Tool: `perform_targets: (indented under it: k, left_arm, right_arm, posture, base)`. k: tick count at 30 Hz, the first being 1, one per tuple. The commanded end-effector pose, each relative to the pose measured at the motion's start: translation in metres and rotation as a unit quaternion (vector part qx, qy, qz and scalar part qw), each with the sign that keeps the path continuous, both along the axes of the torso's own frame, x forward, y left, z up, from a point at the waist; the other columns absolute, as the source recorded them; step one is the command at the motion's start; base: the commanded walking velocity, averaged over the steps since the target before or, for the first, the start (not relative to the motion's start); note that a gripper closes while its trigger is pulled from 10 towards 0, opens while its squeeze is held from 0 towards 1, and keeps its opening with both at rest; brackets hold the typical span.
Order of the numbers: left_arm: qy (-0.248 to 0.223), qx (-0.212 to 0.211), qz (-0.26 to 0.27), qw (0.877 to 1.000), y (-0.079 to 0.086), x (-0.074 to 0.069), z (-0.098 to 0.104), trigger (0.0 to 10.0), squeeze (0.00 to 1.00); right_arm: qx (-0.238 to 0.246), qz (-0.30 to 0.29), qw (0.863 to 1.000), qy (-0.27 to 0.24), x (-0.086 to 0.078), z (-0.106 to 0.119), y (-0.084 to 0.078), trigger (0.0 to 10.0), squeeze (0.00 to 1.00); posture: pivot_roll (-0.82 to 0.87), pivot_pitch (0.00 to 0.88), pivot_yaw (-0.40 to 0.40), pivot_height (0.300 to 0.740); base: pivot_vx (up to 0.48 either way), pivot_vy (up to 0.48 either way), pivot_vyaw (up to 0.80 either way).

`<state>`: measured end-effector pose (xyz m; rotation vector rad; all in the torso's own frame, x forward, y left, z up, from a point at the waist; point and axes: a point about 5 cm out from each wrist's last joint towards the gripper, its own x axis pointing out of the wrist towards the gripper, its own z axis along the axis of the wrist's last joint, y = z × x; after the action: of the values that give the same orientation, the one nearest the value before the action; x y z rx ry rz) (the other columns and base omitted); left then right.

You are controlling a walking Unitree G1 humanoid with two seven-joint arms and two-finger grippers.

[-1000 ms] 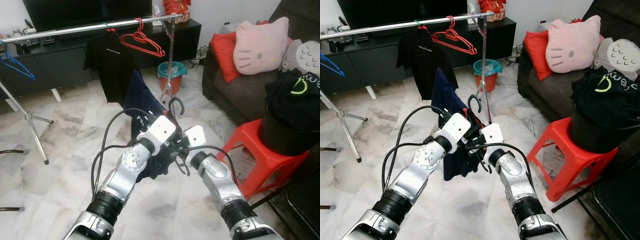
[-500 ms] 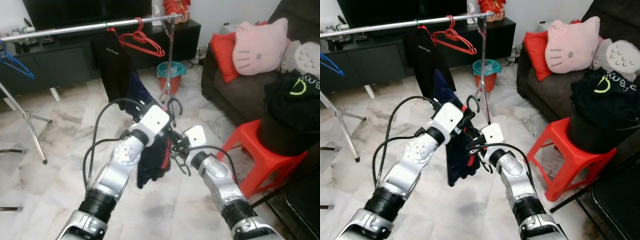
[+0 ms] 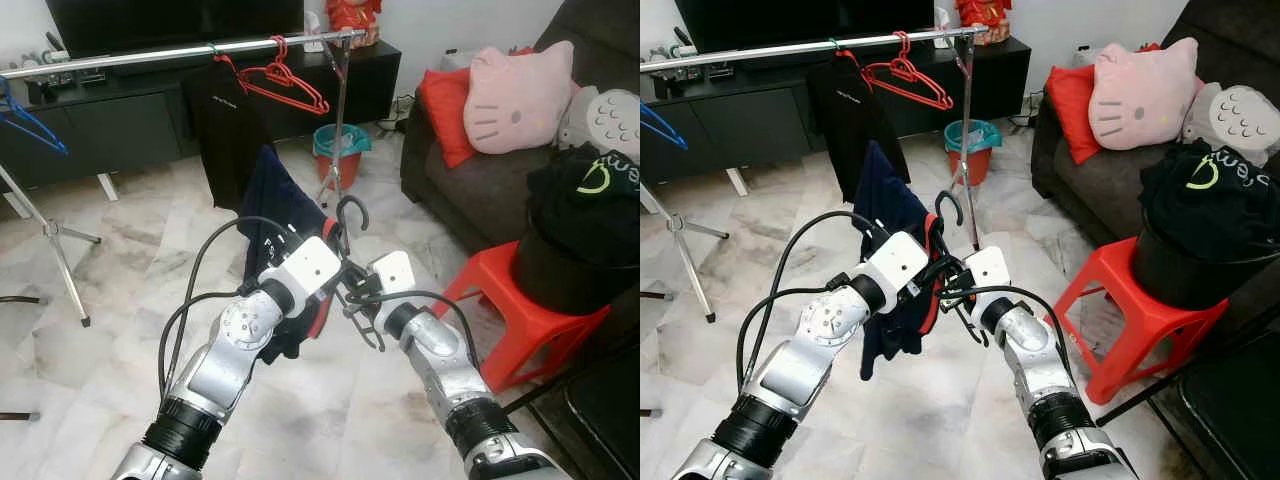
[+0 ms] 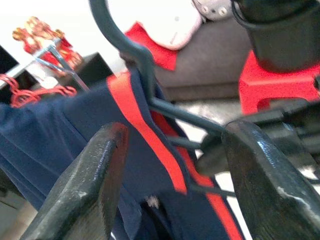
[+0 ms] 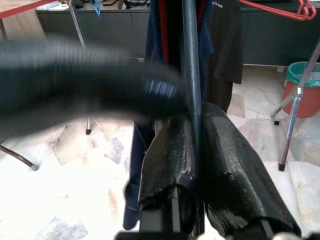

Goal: Hang hanger

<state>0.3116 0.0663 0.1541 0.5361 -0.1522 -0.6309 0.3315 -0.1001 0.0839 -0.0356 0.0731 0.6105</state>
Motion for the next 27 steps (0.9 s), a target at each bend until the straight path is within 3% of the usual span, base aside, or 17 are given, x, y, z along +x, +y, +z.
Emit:
perform_targets:
  k: [1, 4, 13, 22, 27]
  left_arm:
    - [0.011, 0.024, -0.012, 1.000, -0.003, -0.005, -0.006, 10.0, 0.00]
    - [-0.007, 0.054, 0.015, 0.998, -0.001, -0.002, -0.009, 10.0, 0.00]
    - [-0.003, 0.031, 0.070, 0.997, -0.007, 0.006, -0.010, 10.0, 0.00]
    - [-0.029, 0.029, 0.162, 0.986, 0.001, 0.019, -0.008, 10.0, 0.00]
    - [-0.044, 0.032, 0.177, 0.983, 0.006, 0.021, -0.006, 10.0, 0.00]
  right_arm:
    - [0.007, -0.003, 1.000, -0.015, 0.006, 0.010, -0.001, 0.0, 0.00]
    - [0.005, -0.001, 1.000, -0.015, 0.006, 0.010, -0.001, 0.0, 0.00]
    - [0.006, 0.005, 1.000, -0.019, 0.006, 0.012, 0.000, 0.0, 0.00]
    - [0.006, 0.014, 1.000, -0.017, 0.004, 0.010, 0.003, 0.0, 0.00]
    - [0.008, 0.017, 1.000, -0.017, 0.003, 0.010, 0.005, 0.0, 0.00]
  posture:
    - [0.02, 0.000, -0.047, 0.740]
    - [0.02, 0.000, -0.047, 0.740]
    - [0.01, 0.000, -0.053, 0.740]
    - [0.00, 0.000, -0.053, 0.740]
    - [0.00, 0.000, -0.054, 0.740]
  base:
    - [0.000, 0.000, 0.00]
    - [0.000, 0.000, 0.00]
    - [0.000, 0.000, 0.00]
    - [0.000, 0.000, 0.00]
    - [0.000, 0.000, 0.00]
